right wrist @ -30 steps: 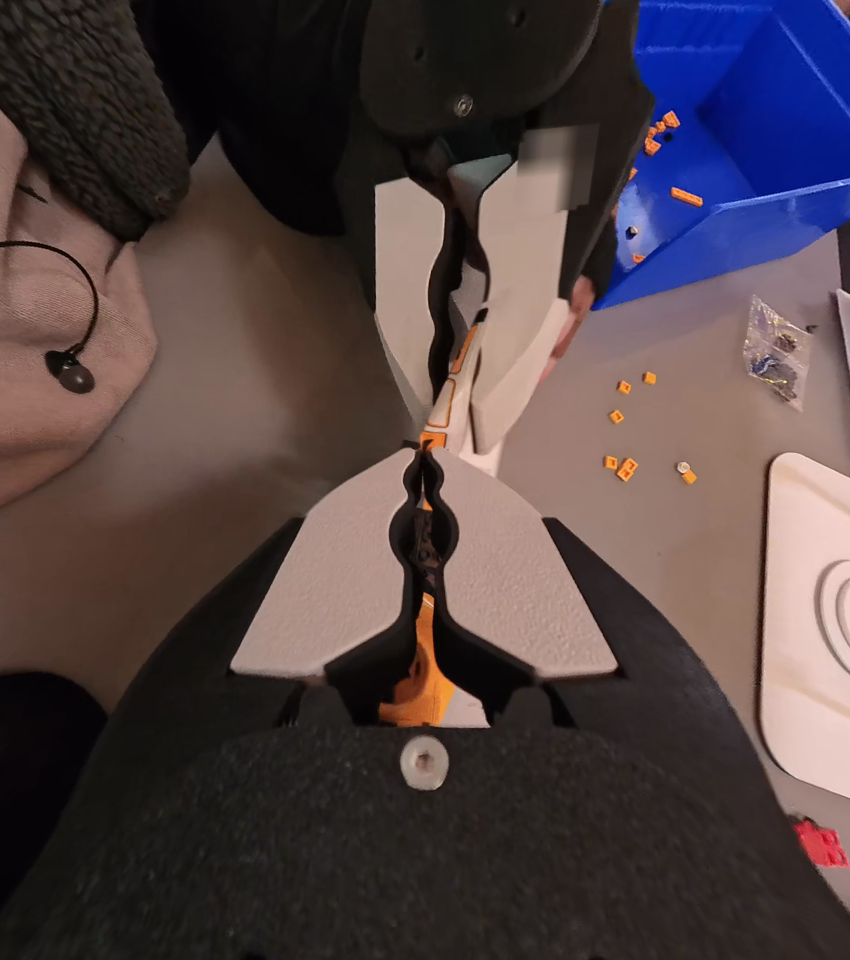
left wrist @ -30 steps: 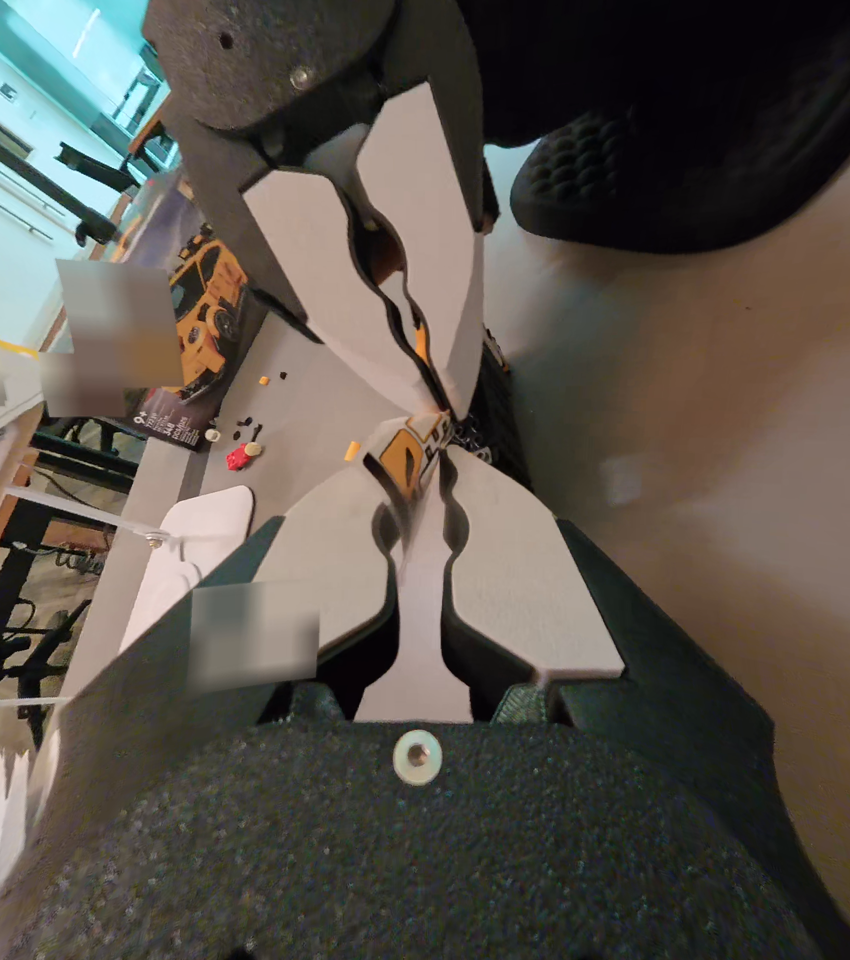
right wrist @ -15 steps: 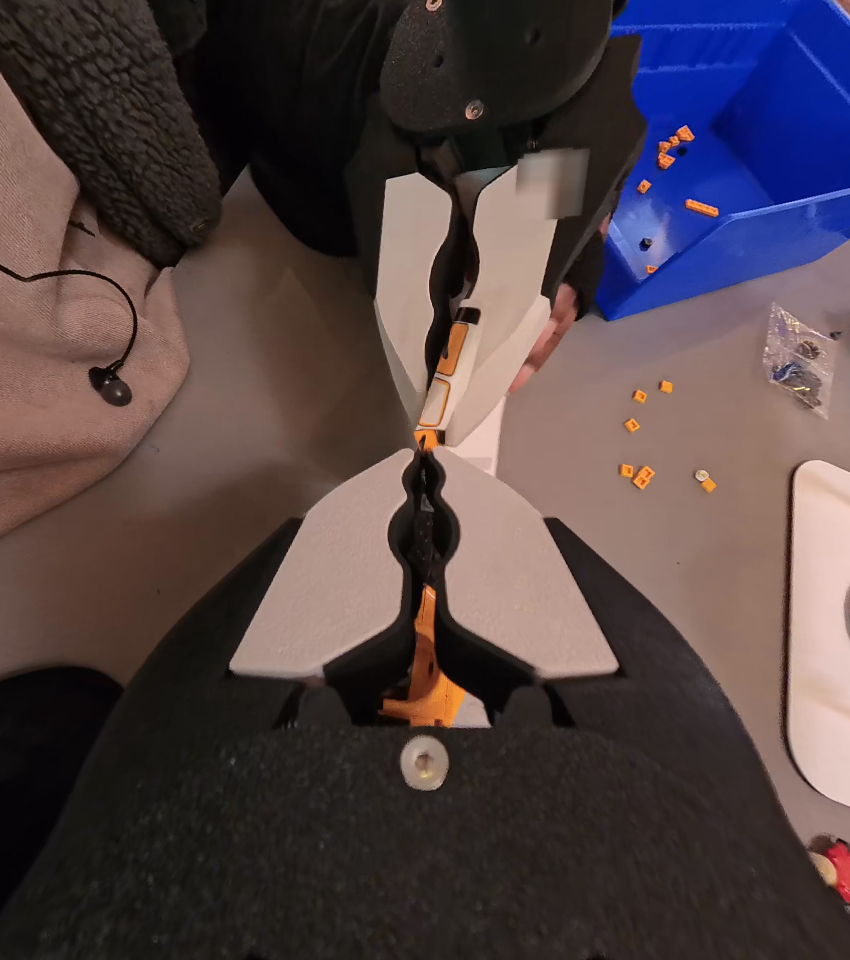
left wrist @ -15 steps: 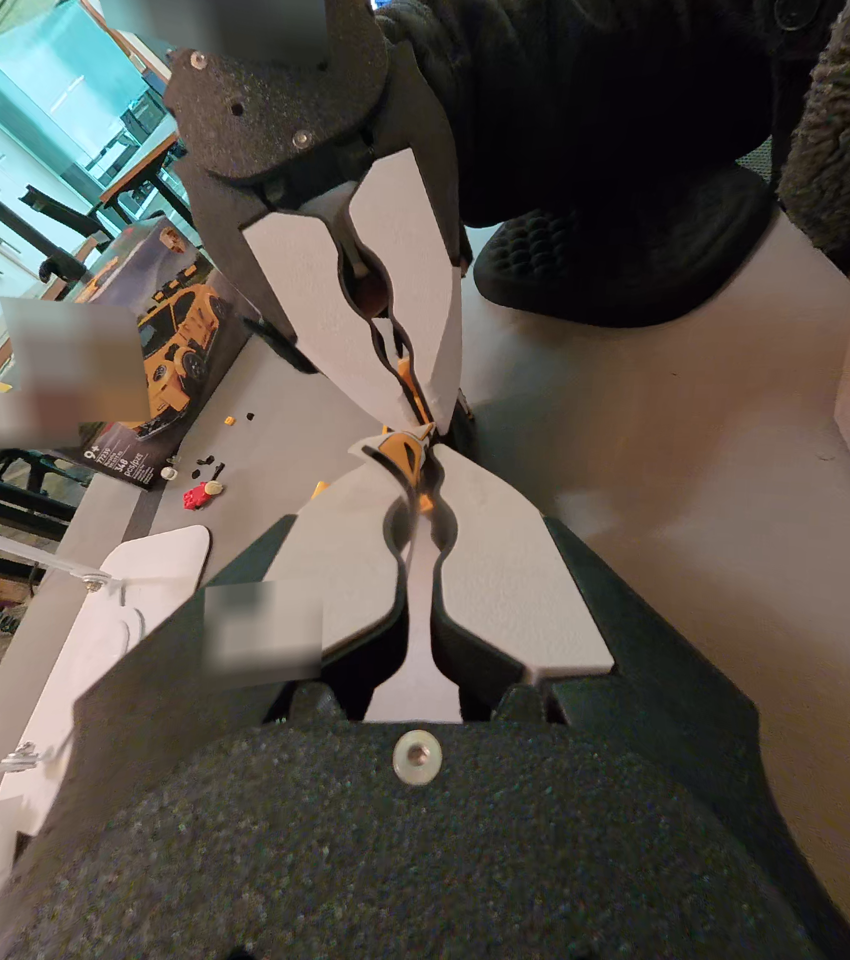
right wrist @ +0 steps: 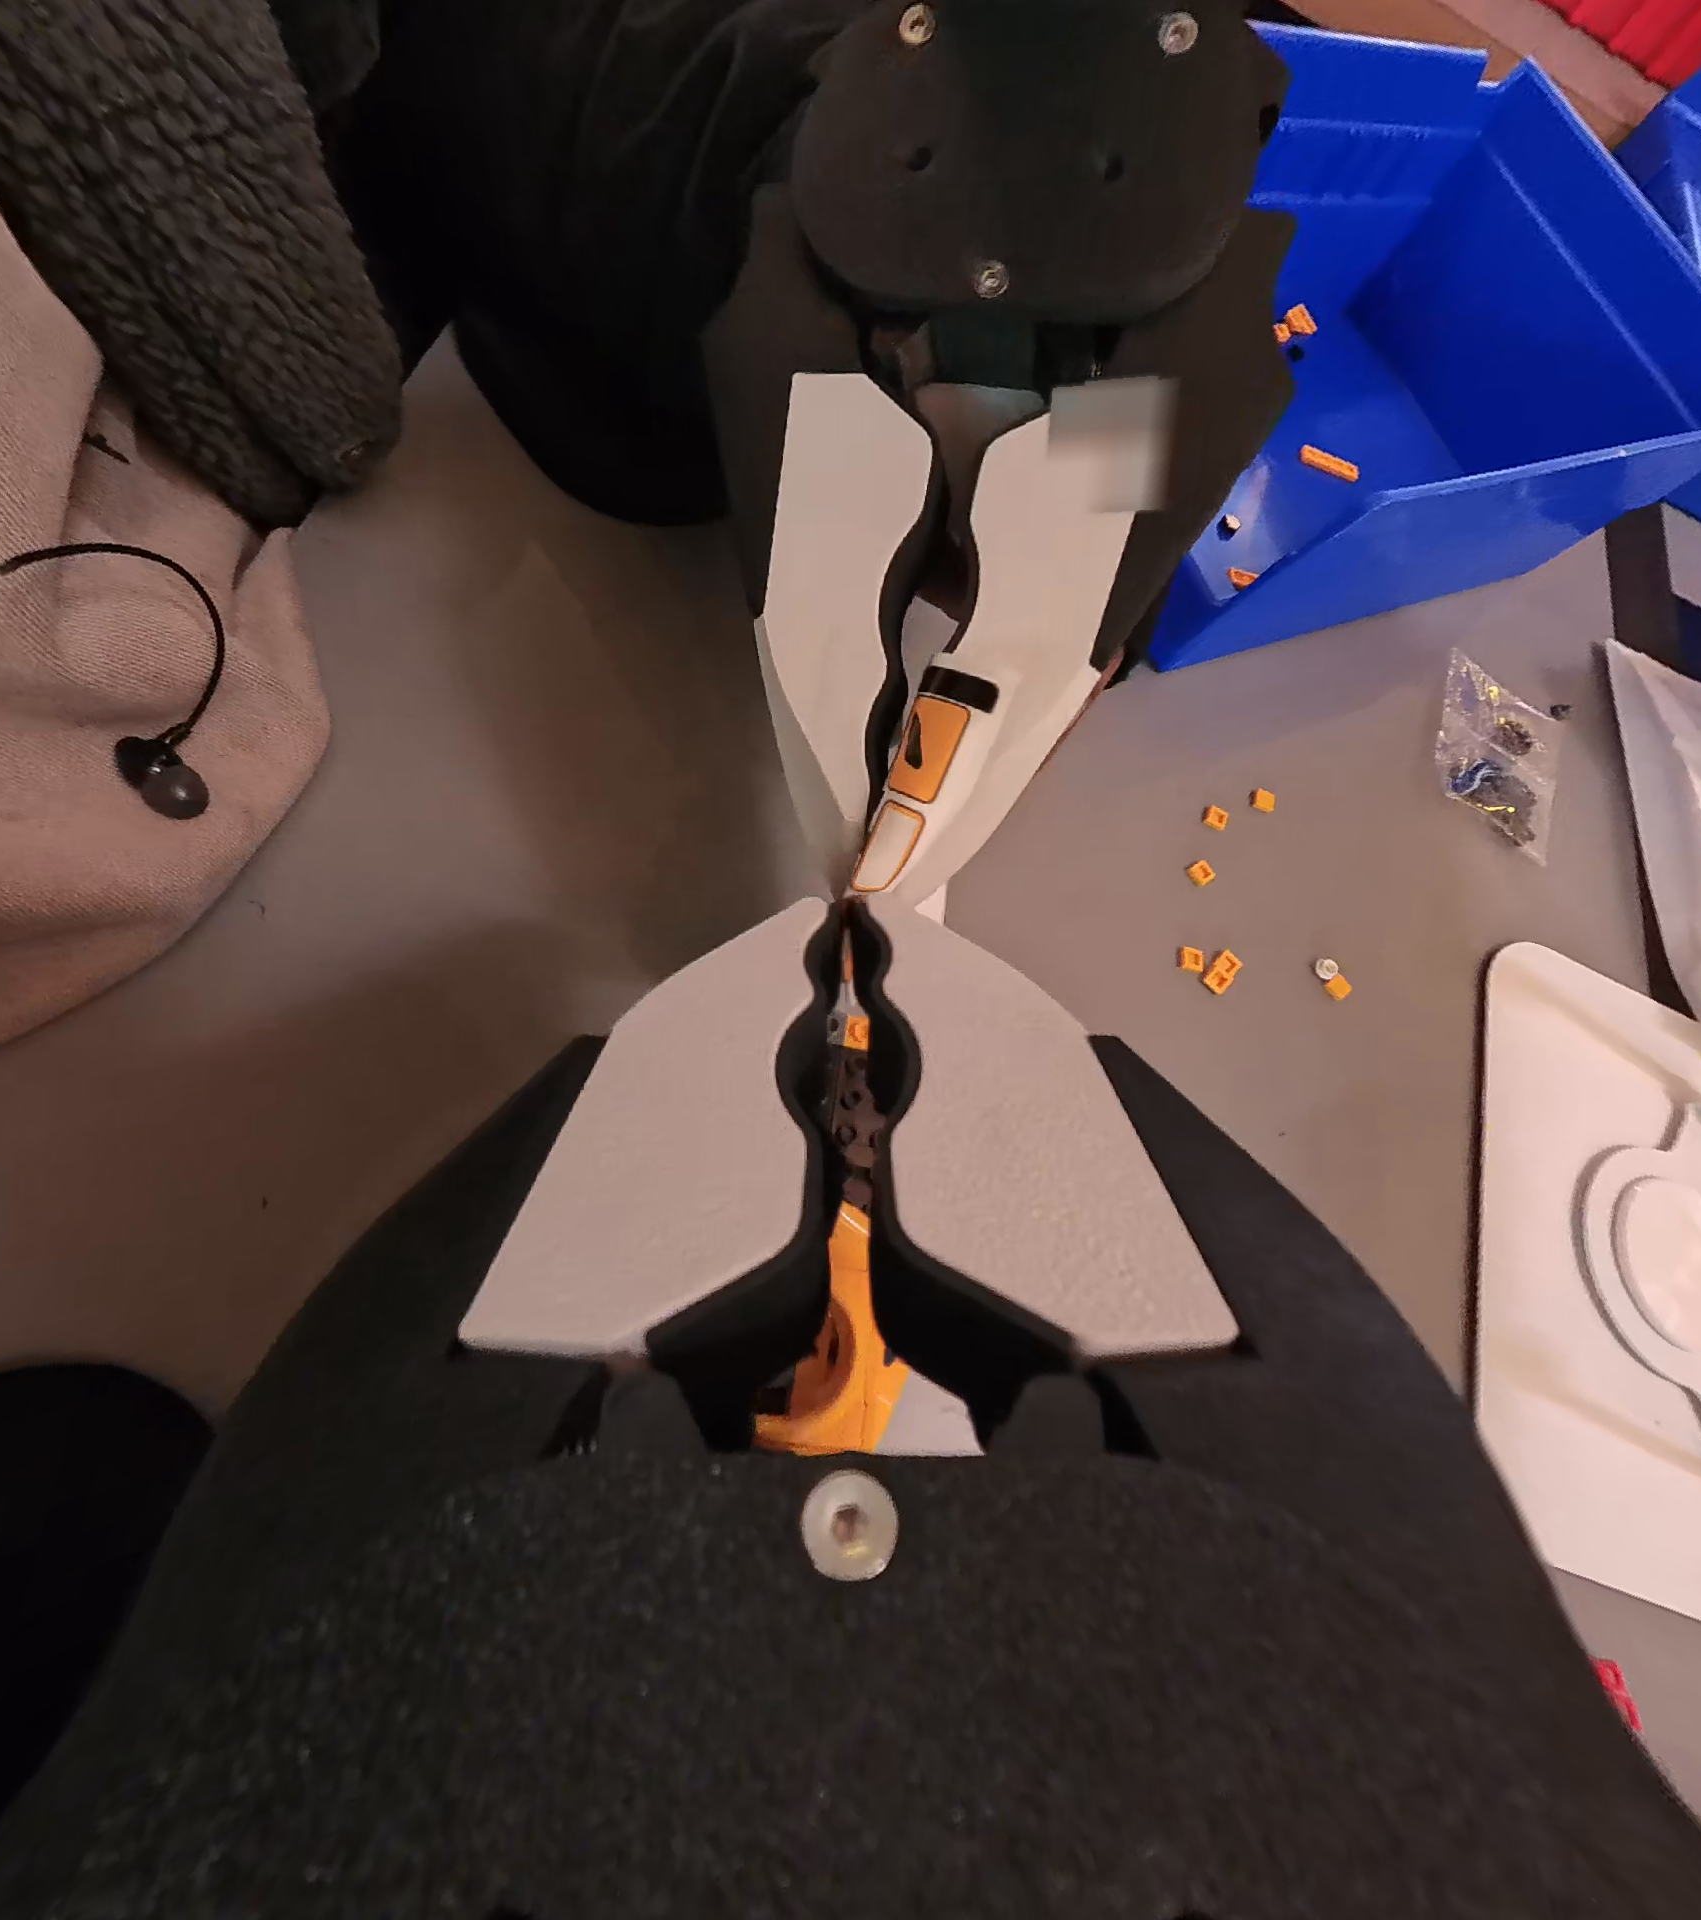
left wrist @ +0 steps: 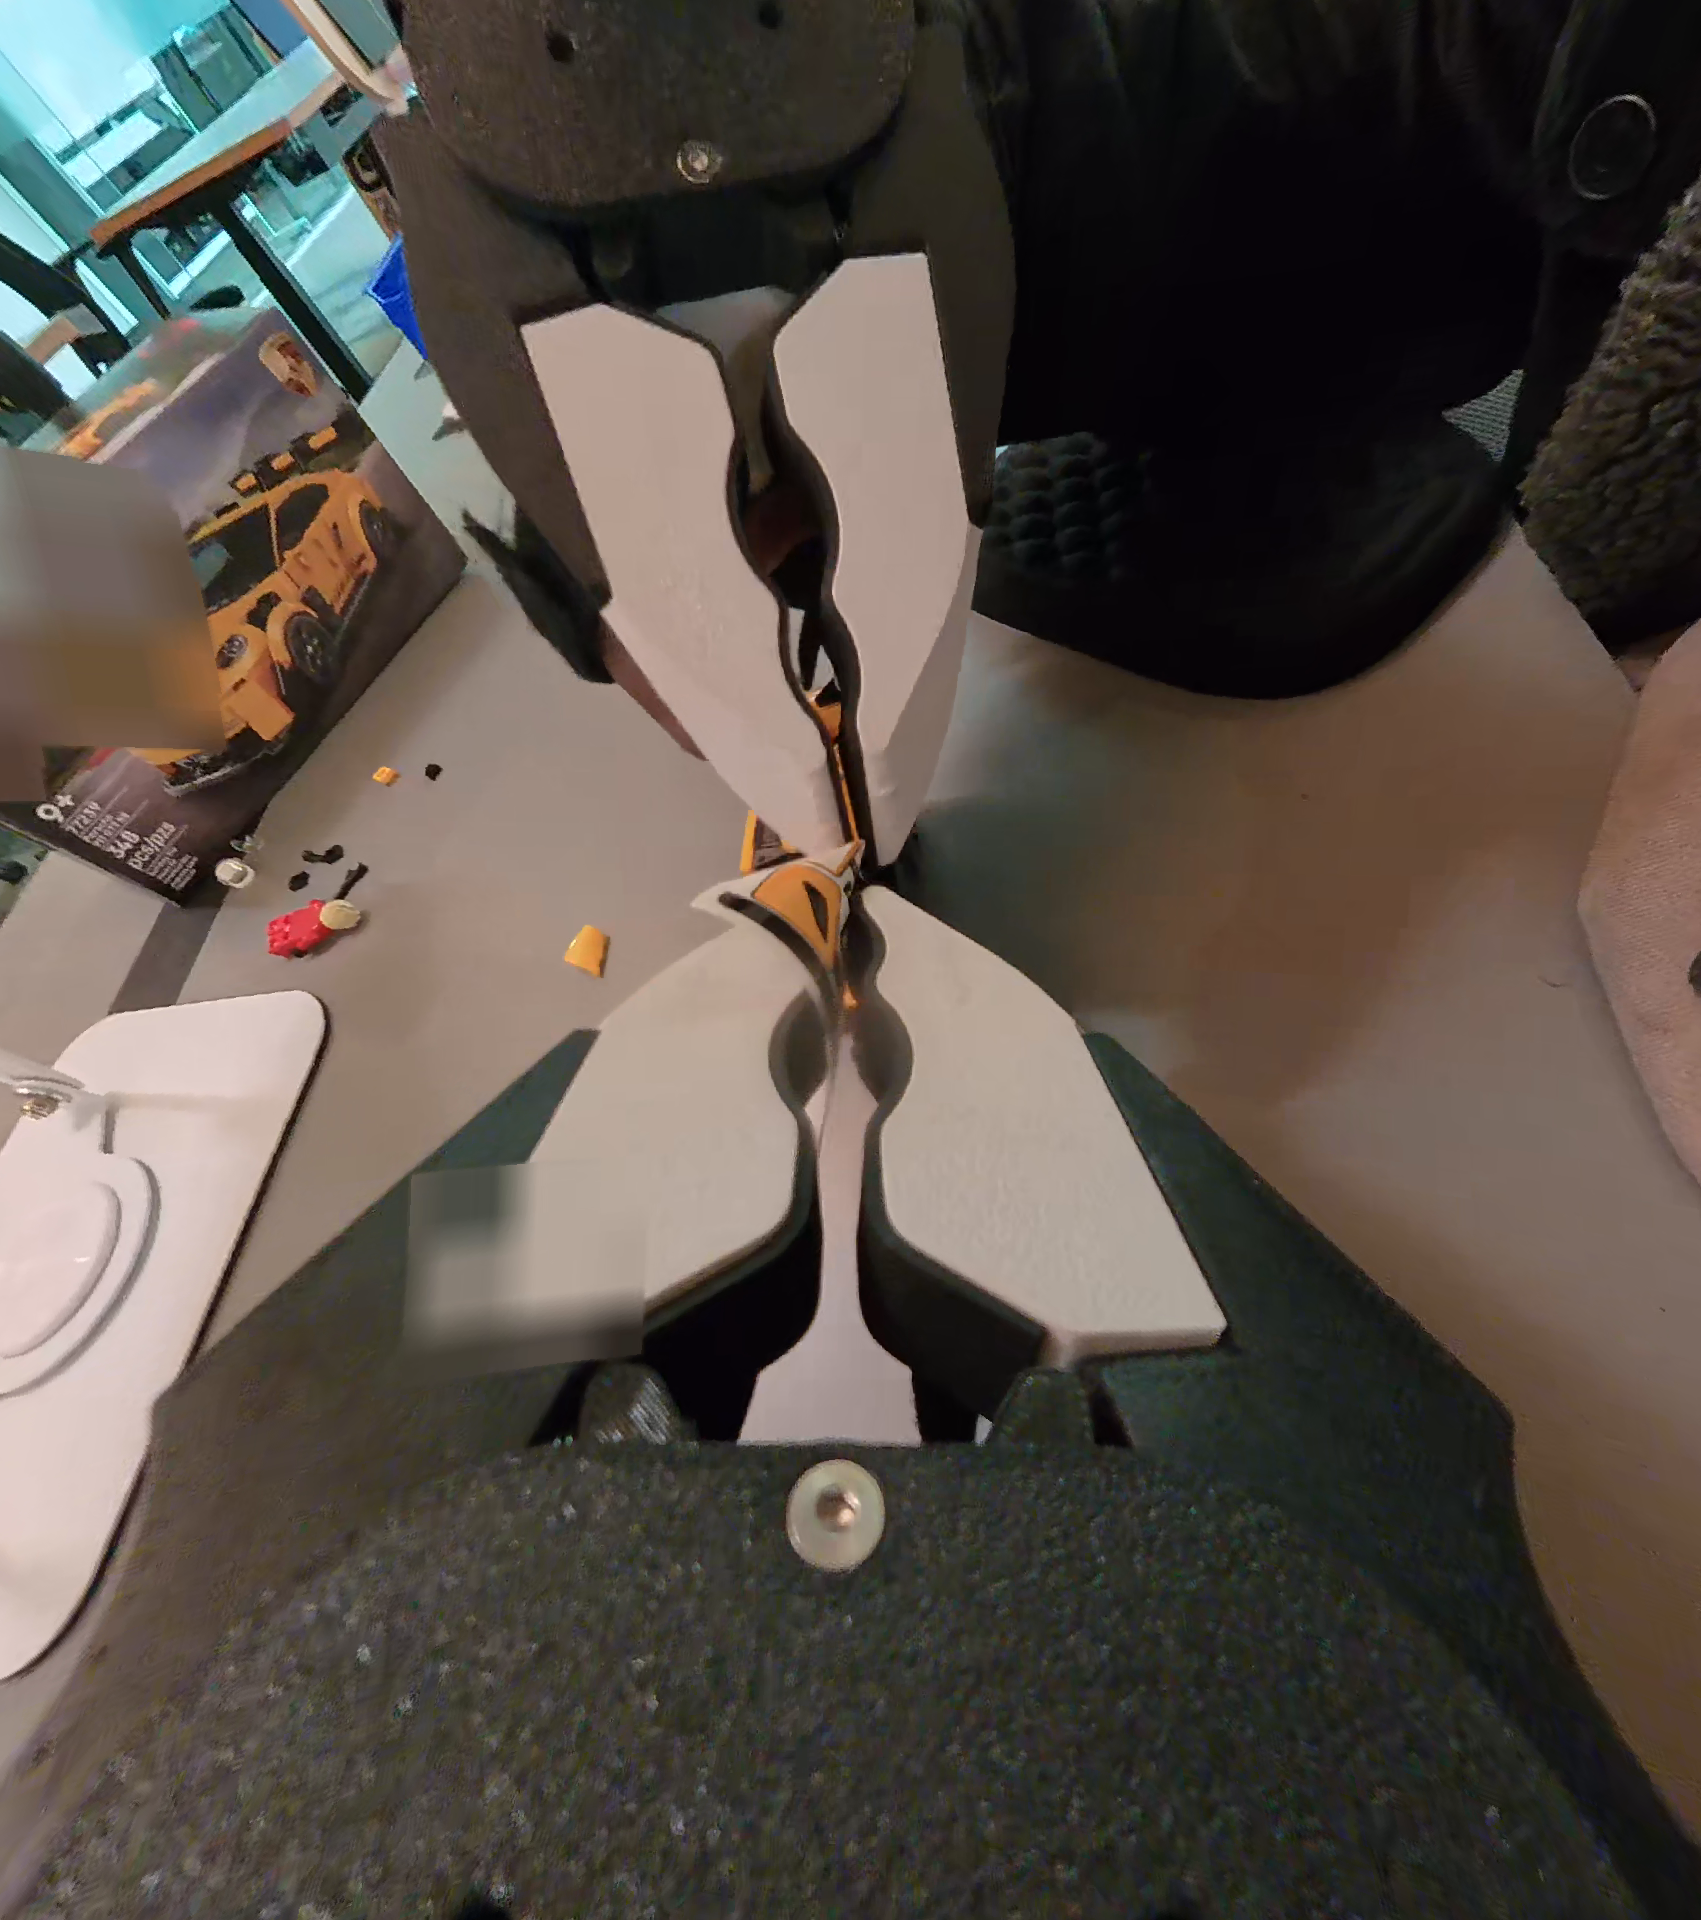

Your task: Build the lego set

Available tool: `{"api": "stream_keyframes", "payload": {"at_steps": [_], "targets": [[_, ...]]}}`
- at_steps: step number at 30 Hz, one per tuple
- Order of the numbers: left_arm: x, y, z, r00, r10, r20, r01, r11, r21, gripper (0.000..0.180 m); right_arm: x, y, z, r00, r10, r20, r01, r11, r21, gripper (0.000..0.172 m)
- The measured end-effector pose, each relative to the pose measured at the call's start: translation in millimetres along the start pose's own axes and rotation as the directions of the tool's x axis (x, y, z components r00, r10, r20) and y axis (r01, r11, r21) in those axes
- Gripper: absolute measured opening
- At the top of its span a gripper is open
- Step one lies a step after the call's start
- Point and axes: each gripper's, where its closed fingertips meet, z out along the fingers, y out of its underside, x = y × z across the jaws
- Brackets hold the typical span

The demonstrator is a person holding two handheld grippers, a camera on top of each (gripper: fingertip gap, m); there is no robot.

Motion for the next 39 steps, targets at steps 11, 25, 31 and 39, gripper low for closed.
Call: {"api": "stream_keyframes", "payload": {"at_steps": [11,25,31,39], "targets": [[1.5,2.1,1.3,1.0,0.023,-0.006,-0.023,1.0,-0.014,0.001,-0.6,3.7,-0.6,0.994,0.087,0.068,-0.09,0.995,0.037,0.0],[-13.1,0.8,-5.2,0.998,0.005,0.056,-0.005,1.0,0.006,0.0,14.6,3.8,-9.2,0.998,0.019,-0.063,-0.018,1.0,0.012,0.0],[-16.2,-9.7,-16.4,0.998,-0.039,0.046,0.033,0.992,0.126,0.0,23.8,-7.8,-32.1,0.991,0.016,-0.132,-0.007,0.998,0.064,0.004],[-12.1,-29.6,-26.7,0.994,-0.105,-0.032,0.11,0.954,0.278,0.0,23.6,-12.2,-21.2,0.991,0.032,-0.129,-0.023,0.997,0.071,0.037]]}}
